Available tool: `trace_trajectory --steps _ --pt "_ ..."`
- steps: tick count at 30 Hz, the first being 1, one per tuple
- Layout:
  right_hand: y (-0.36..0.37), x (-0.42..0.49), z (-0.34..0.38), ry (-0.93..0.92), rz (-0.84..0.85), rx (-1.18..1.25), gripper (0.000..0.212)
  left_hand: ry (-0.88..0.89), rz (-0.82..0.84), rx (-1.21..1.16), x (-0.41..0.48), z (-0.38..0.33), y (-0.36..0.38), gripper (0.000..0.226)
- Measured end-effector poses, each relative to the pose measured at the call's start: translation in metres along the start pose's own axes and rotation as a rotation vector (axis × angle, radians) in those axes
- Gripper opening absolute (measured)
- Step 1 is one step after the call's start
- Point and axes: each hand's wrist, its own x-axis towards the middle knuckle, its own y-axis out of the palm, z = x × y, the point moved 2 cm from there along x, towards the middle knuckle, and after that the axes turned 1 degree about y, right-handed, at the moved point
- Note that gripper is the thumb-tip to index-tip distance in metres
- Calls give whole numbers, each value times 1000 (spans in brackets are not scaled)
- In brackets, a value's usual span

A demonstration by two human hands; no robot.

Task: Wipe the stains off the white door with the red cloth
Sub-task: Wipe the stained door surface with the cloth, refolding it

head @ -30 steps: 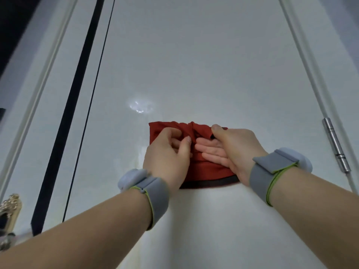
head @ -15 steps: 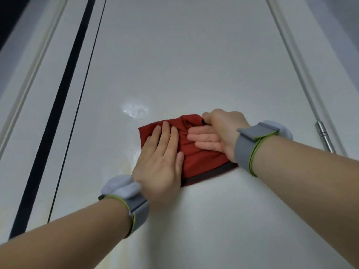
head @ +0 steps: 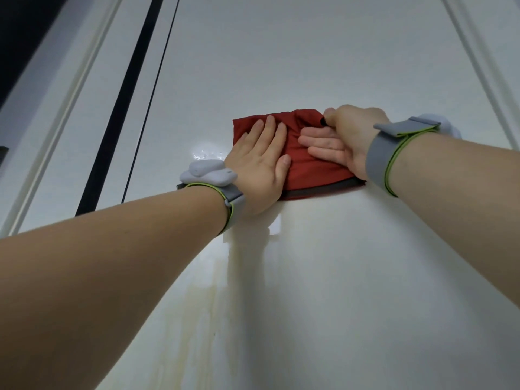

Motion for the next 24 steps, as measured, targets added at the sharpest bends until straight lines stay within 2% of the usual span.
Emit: trace_trajectory --steps 2,4,24 --pt "-3 -2 -4 -14 6 26 8 -2 -34 -11 -3 -1 2 82" --pt "-5 -4 -7 -16 19 41 10 -6 -57 -22 -7 -2 3 78" --pt "-8 -29 -34 4 71 35 9 -24 19 8 -48 -9 2 80"
